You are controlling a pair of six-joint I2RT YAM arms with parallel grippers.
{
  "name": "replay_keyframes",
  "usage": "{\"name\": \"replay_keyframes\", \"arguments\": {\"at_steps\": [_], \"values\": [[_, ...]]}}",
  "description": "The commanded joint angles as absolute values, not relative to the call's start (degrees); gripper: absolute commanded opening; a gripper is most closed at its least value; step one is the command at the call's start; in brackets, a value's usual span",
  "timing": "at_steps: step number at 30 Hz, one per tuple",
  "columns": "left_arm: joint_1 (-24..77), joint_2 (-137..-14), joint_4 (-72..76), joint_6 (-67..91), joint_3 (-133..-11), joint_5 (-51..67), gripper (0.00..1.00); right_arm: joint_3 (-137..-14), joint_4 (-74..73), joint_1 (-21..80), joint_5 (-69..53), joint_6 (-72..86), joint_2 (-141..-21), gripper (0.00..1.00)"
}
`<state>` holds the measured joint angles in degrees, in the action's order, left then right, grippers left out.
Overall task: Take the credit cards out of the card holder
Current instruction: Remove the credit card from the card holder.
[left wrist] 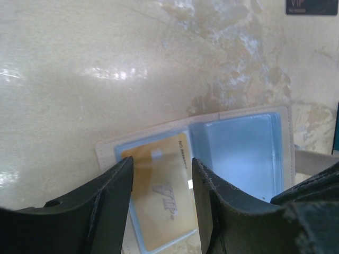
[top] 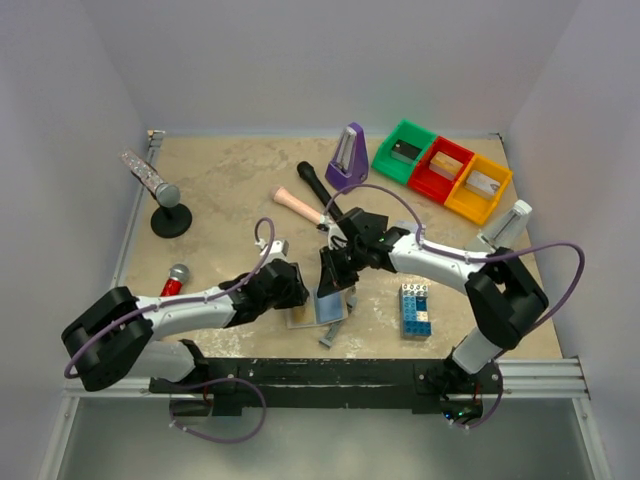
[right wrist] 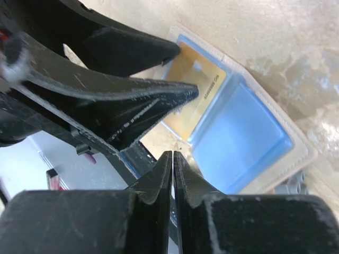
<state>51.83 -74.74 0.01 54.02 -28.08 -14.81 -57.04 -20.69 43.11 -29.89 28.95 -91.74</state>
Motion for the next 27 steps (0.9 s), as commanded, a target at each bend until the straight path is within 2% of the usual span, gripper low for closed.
{"name": "replay_keyframes", "arguments": {"at_steps": [1,3,8,11,13,17,22,27], "values": [[48.9,-74.4,-6.9,55.1,-26.6,-18.4,0.53,-60.0,-17.6,43.3,-33.7,30.0,-94.5,0.10],[47.8,-73.2,-6.9,55.1,-25.9,-18.4,0.53,-60.3,-16.3,43.4,-35.2,30.8,-96.1,0.13],[47.5,-68.6,-6.9,55.4,-24.1,-18.4,0.53,-58.9,-11.8,43.7,-37.7,33.7,-99.2,0.35],[47.5,-66.4,-6.7,55.3,-23.1,-17.7,0.50,-57.9,-9.0,43.7,-38.5,35.2,-100.5,0.41],[47.5,-65.6,-7.0,55.3,-22.8,-17.4,0.46,-57.8,-8.3,43.8,-38.2,35.7,-100.7,0.42],[47.5,-62.7,-7.2,55.7,-21.2,-17.2,0.45,-57.7,-7.8,44.0,-37.3,36.1,-99.7,0.43],[47.5,-56.3,-7.6,56.1,-20.0,-16.7,0.55,-58.5,-8.1,45.6,-36.6,36.3,-98.4,0.43],[47.5,-50.3,-10.5,57.6,-19.0,-17.4,0.56,-60.6,-9.1,47.7,-36.9,36.4,-100.5,0.40]]}}
